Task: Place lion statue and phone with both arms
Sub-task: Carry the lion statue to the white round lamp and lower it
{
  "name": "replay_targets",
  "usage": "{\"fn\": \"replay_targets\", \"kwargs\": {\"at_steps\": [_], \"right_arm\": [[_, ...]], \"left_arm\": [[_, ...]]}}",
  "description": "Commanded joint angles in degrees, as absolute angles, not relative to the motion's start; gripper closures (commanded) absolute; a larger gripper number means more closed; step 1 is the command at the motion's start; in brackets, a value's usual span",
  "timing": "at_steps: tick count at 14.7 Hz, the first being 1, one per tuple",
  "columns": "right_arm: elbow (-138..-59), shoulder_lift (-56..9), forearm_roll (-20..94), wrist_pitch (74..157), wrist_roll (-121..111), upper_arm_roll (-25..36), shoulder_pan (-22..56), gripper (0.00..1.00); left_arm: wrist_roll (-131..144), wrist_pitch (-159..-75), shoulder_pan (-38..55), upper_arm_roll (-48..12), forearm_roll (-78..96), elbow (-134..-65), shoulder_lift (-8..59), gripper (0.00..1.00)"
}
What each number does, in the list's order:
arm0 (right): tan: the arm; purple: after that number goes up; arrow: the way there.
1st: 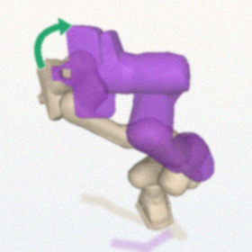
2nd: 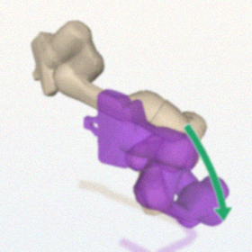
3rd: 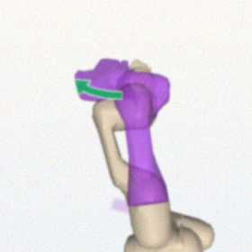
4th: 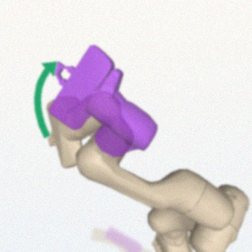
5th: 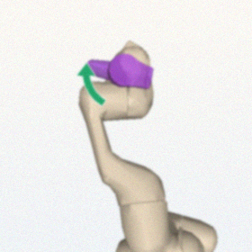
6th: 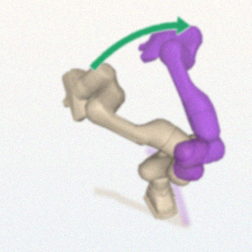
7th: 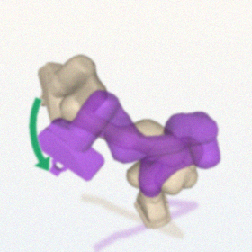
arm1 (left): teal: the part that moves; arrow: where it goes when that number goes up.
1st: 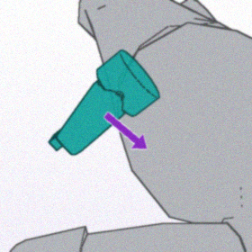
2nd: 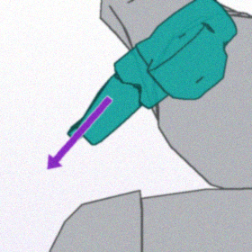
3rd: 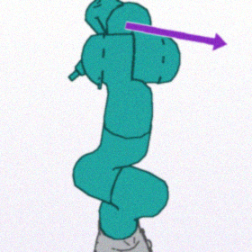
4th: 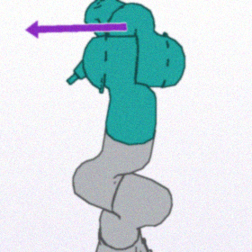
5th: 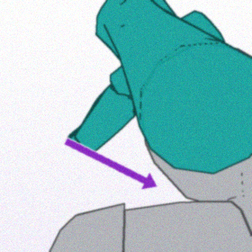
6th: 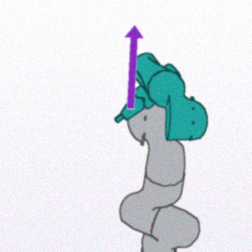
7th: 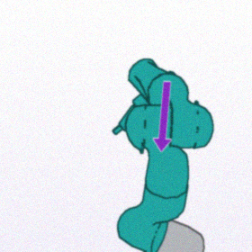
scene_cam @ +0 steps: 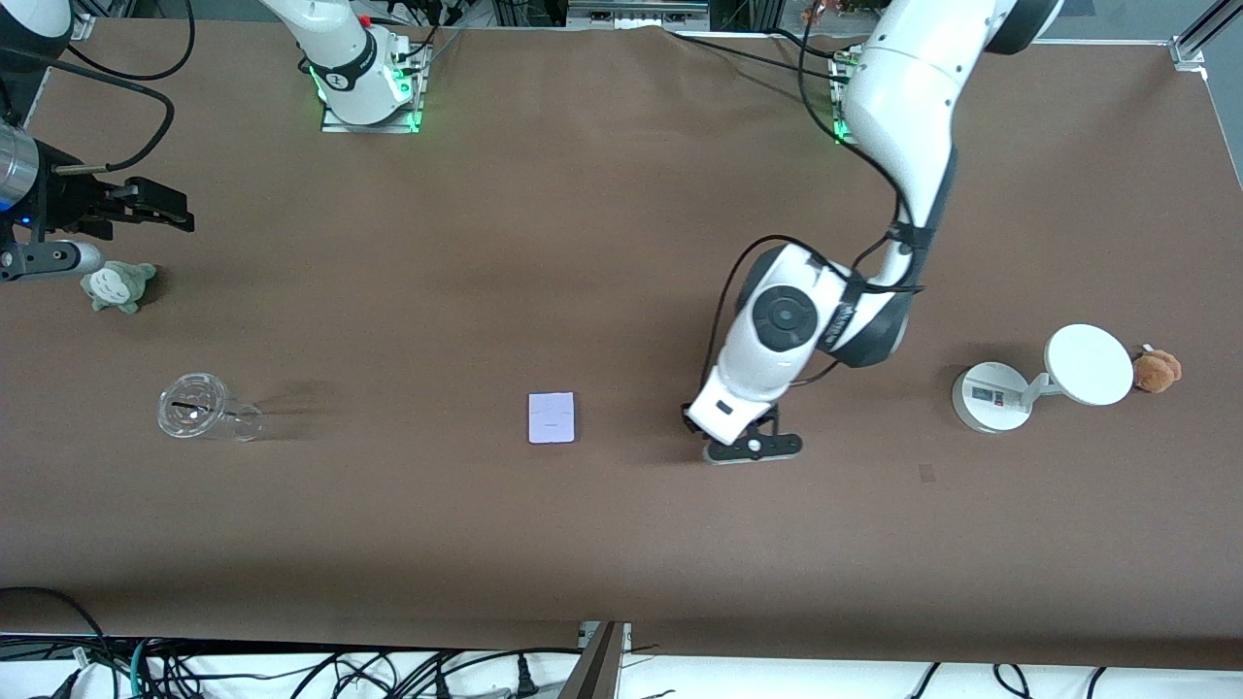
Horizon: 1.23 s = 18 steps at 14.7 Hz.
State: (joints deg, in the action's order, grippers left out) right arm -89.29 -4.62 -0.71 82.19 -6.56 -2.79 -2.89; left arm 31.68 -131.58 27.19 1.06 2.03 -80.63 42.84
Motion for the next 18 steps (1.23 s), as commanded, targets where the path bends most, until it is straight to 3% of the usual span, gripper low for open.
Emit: {"fn": "replay_targets", "kwargs": {"at_steps": [1, 6, 12, 16, 18], "right_arm": [[-88.86, -4.39, -0.62, 81.65, -6.06, -3.34, -3.08, 0.0], [-88.77, -4.39, -0.62, 81.65, -6.06, -3.34, -3.08, 0.0], [-88.77, -4.48, -0.53, 81.74, -5.98, -3.43, -3.08, 0.0], [-88.68, -4.48, -0.53, 81.74, -5.98, -3.51, -2.99, 0.0], [-88.77, -4.57, -0.27, 82.17, -5.89, -3.43, -2.99, 0.0]], "left_arm": [[24.64, -132.01, 22.69, -0.09, 0.79, -91.83, 34.12, 1.0], [13.12, -132.98, 15.31, -0.09, 0.88, -100.62, 29.27, 1.0], [4.58, -133.68, 9.06, -0.09, 0.88, -104.94, 28.48, 1.0], [1.41, -142.8, 6.86, 0.0, 0.7, -110.91, 28.74, 1.0], [1.41, -142.56, 6.59, 0.0, 0.7, -110.92, 28.74, 1.0]]}}
